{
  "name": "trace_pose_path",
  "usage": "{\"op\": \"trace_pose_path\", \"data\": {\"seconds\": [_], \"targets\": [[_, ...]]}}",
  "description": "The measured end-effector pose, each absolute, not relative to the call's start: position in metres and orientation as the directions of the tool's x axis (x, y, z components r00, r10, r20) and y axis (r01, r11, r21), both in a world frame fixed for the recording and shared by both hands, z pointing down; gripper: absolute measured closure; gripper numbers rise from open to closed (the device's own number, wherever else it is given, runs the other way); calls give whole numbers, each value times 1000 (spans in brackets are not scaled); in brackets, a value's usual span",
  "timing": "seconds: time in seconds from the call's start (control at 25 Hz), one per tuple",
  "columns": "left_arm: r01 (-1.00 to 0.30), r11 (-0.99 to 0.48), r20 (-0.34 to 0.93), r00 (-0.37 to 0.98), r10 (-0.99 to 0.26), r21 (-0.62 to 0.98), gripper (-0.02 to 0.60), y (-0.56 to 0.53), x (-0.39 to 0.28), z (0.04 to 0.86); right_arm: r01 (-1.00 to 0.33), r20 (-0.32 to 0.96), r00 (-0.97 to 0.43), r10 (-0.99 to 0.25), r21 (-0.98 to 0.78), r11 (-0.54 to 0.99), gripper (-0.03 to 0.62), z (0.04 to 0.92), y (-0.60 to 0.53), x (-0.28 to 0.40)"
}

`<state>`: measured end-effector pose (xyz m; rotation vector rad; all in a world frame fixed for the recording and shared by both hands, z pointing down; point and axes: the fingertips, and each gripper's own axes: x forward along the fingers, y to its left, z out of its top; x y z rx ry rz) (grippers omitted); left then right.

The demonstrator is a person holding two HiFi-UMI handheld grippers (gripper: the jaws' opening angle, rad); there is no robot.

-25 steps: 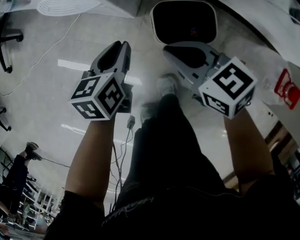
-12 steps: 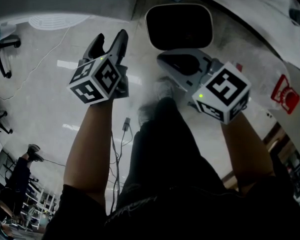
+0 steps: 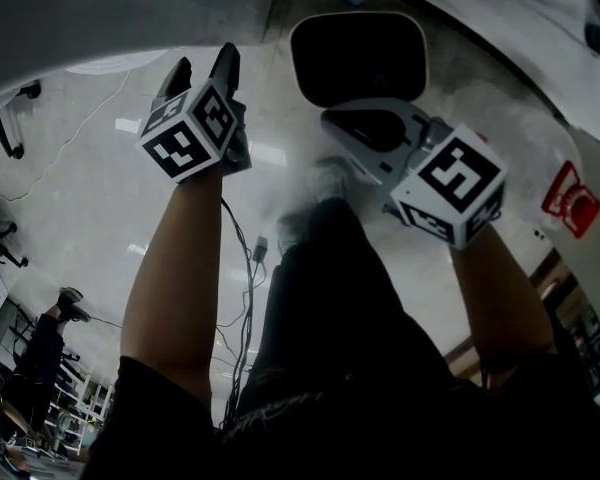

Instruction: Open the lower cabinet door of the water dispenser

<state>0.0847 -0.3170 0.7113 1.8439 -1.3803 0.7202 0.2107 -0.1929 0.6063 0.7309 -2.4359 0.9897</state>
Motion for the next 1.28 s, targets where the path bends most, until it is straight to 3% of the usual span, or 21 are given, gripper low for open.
{"op": "trace_pose_path", "data": {"seconds": [0.56, 1.28], "targets": [[-988, -89, 783, 157, -602, 129, 291, -335, 79, 720, -583, 537, -793, -289, -530, 615, 582, 609, -191, 213], [-987, -136, 790, 150, -594, 86, 325, -331, 80, 720, -579, 527, -796, -296, -522, 627, 582, 601, -204, 213]]}}
